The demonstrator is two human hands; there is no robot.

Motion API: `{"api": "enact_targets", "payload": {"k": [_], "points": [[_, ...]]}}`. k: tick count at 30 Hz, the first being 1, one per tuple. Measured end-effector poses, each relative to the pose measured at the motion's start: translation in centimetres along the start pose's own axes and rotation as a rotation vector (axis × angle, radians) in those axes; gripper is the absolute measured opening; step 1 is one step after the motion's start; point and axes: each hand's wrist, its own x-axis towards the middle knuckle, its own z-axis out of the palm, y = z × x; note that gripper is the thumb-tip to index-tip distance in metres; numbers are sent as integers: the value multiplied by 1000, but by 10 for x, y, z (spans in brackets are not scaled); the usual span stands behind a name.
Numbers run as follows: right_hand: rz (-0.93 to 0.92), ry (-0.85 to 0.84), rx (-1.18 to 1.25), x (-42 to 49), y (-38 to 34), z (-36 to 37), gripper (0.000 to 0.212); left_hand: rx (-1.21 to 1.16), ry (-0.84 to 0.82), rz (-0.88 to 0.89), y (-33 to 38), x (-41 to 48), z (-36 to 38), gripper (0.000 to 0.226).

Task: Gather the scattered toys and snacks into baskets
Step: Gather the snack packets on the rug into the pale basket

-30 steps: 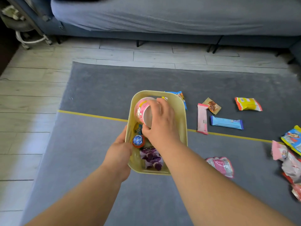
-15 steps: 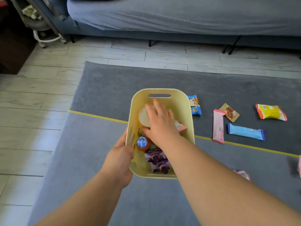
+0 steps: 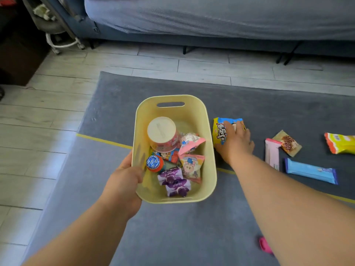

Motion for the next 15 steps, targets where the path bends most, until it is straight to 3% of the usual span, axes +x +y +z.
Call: {"api": "enact_targets", "payload": {"k": [5, 8, 11, 15], "points": [[-70, -151, -172, 19, -2, 9, 73, 68, -15, -22, 0, 8, 1, 76], [-34, -213, -113, 24, -3, 8, 76, 107, -10, -39, 1, 13, -1, 76], [-39, -66, -63, 24, 4, 11, 54, 119, -12, -42, 1, 13, 1, 76], [-61, 114, 136, 27, 11, 2, 47, 96, -5, -49, 3, 11, 6, 73]]}}
